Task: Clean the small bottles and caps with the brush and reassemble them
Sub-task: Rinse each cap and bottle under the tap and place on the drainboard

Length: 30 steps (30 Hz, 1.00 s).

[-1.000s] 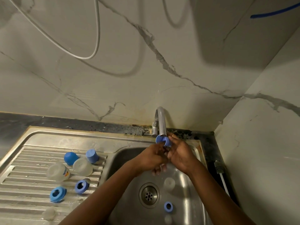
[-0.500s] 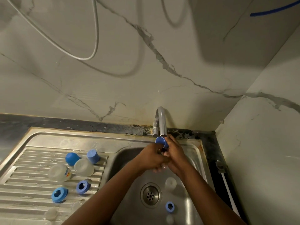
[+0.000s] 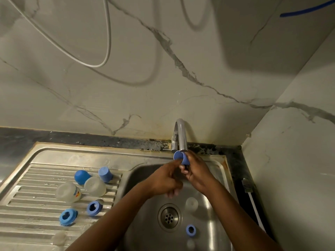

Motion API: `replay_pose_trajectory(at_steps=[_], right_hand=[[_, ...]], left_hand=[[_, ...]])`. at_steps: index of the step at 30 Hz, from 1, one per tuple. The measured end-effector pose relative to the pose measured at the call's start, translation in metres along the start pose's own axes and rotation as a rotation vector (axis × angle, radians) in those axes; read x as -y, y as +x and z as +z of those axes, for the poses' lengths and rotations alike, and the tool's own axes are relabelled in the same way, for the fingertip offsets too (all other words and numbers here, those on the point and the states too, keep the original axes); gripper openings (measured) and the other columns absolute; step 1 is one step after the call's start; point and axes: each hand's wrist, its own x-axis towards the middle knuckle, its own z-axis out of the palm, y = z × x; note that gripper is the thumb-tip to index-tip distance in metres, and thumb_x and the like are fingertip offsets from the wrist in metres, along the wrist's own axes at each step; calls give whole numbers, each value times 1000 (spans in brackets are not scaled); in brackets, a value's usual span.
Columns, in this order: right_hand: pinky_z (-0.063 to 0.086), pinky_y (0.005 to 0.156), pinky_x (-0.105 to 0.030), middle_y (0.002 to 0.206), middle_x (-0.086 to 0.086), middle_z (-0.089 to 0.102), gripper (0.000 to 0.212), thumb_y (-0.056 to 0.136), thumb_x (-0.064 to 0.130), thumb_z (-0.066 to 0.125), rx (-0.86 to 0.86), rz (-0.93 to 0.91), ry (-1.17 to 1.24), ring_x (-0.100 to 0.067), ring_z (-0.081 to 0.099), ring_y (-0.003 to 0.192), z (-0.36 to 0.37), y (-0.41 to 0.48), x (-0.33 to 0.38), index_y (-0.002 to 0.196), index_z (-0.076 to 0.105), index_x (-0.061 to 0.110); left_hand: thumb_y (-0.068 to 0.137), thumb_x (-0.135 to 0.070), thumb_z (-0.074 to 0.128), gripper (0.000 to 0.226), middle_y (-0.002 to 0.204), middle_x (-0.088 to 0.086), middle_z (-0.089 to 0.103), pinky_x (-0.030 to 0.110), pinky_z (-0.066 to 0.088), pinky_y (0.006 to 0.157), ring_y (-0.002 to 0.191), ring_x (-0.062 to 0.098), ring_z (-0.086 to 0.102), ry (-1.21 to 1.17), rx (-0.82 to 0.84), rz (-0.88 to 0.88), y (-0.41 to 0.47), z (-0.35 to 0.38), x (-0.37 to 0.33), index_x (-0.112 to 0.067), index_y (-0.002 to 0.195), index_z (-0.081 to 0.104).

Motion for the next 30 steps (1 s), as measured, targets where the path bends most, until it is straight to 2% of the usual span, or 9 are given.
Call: replay_pose_trajectory(at_steps=[3, 5, 10, 13, 17, 20, 24, 27, 30], right_hand=[[33, 44, -21, 73, -7, 65, 33, 106, 35, 54, -35, 12, -168, -10, 43, 50, -9, 4, 2, 120, 70, 9], [32, 39, -19, 77, -9, 68, 34, 104, 45, 55, -101, 5, -365, -6, 45, 42, -13, 3, 5, 111, 75, 17], [26, 37, -19, 65, -8, 60, 47, 104, 55, 48, -47, 83, -281, -10, 35, 41, -19, 1, 14, 115, 70, 15], [35, 44, -20, 75, -12, 66, 37, 104, 42, 55, -61, 23, -277, -9, 47, 49, -15, 4, 13, 114, 73, 12], [55, 65, -29, 127, -23, 67, 32, 100, 17, 64, 53, 50, -10, -25, 64, 91, -11, 6, 3, 131, 66, 5], [58, 74, -33, 132, -24, 64, 43, 99, 8, 60, 123, 74, 207, -29, 67, 103, -11, 6, 0, 141, 56, 1], [57, 99, -42, 141, -26, 60, 48, 97, 2, 56, 258, 54, 270, -35, 64, 122, -14, 4, -2, 145, 51, -1], [55, 97, -39, 141, -27, 56, 61, 94, 16, 71, 325, 23, 279, -34, 58, 125, -11, -1, -3, 147, 47, -3], [62, 83, -37, 132, -25, 66, 47, 100, 21, 63, 238, 32, 318, -31, 69, 117, -11, -4, 0, 140, 57, -2]], left_hand=[[91, -22, 68, 71, 94, -9, 65, 32, 55, 79, 77, 11, 62, 734, -63, 78, 2, -19, -5, -41, 153, 38], [98, -28, 61, 76, 93, -5, 60, 32, 48, 77, 76, 16, 51, 1091, -113, 139, 3, -31, -8, -47, 161, 22], [109, -33, 47, 83, 106, 7, 61, 34, 48, 69, 74, 19, 55, 1257, -217, 158, 9, -42, 6, -59, 156, -16], [96, -28, 62, 91, 113, 2, 68, 33, 54, 77, 87, 21, 65, 1060, -217, 149, 8, -27, 13, -48, 164, 5], [89, -10, 68, 54, 92, 2, 75, 31, 55, 71, 77, 17, 71, 412, -112, 85, 8, -13, 14, -26, 140, 58], [95, -2, 62, 36, 84, 18, 73, 29, 54, 52, 59, 21, 64, -236, -26, 11, 3, -8, 11, -16, 127, 67], [98, -15, 55, 38, 100, 21, 71, 24, 50, 51, 63, 21, 63, -966, 84, -28, -3, -4, 1, -6, 131, 71], [100, -18, 57, 50, 109, 25, 68, 25, 51, 52, 64, 21, 63, -1073, 114, 12, 0, 2, -9, 10, 141, 55], [95, -3, 60, 46, 90, 23, 68, 30, 50, 54, 59, 24, 60, -668, 22, 34, 0, 8, -18, 0, 139, 48]])
